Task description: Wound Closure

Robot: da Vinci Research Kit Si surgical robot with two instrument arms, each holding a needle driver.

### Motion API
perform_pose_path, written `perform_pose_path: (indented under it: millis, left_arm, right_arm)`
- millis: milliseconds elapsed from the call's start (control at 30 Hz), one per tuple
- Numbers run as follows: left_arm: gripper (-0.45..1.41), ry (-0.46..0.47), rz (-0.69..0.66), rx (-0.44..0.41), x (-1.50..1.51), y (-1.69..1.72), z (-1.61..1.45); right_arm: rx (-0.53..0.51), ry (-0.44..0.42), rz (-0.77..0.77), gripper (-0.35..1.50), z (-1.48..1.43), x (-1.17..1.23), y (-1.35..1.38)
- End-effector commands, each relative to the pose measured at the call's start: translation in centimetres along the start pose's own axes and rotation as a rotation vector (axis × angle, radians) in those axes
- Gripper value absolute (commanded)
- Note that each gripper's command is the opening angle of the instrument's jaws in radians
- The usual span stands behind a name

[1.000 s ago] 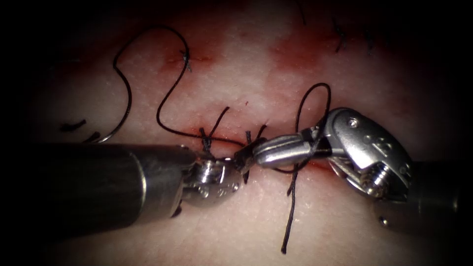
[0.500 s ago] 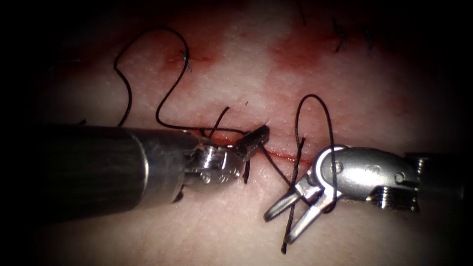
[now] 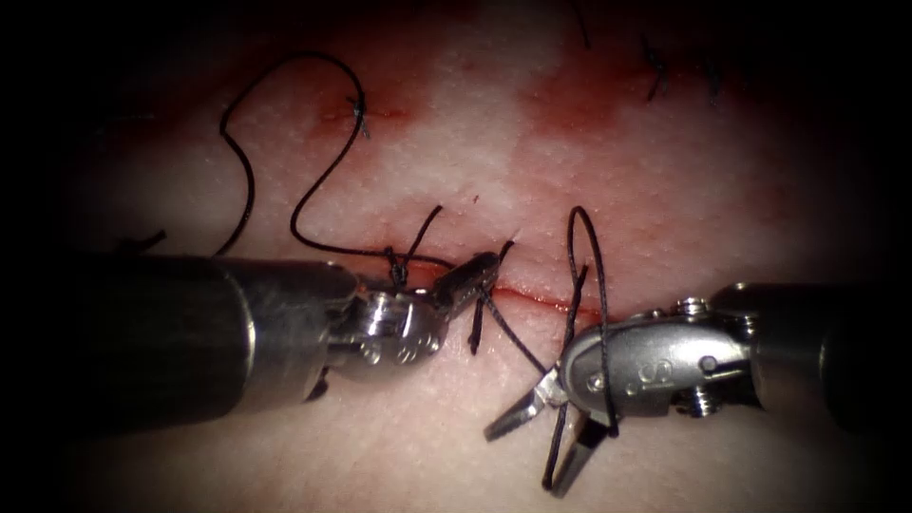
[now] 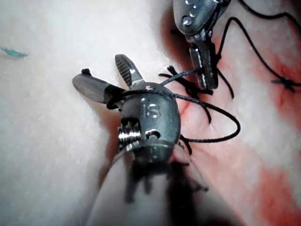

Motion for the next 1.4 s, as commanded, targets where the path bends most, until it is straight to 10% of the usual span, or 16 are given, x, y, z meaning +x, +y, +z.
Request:
perform_pose_path:
  millis: [33, 100, 167, 467, 867, 1400]
  left_arm:
    - [-0.45, 0.001, 0.0, -0.001, 0.02, 0.06, 0.05]
    - [-0.45, 0.0, 0.007, -0.001, 0.02, 0.07, 0.02]
    - [-0.45, -0.002, 0.008, -0.001, 0.01, 0.08, -0.01]
    - [-0.45, -0.004, 0.013, -0.002, 0.05, 0.15, -0.19]
    - [-0.45, 0.016, 0.026, -0.009, 0.26, 0.55, -0.81]
    - [-0.45, 0.009, 0.047, -0.053, 0.49, 1.17, -1.81]
  right_arm:
    - [0.009, -0.015, -0.005, 0.79, 0.13, -0.02, 0.02]
    - [0.021, -0.044, -0.006, 0.57, 0.13, -0.03, 0.0]
    - [0.053, -0.054, -0.007, -0.35, 0.11, -0.04, -0.02]
    - [0.074, -0.038, -0.008, -0.35, 0.07, -0.02, -0.04]
    - [-0.055, 0.227, 0.05, -0.35, -0.5, 0.05, 0.18]
    - [-0.159, 0.258, 0.11, -0.35, -0.93, -0.51, 0.47]
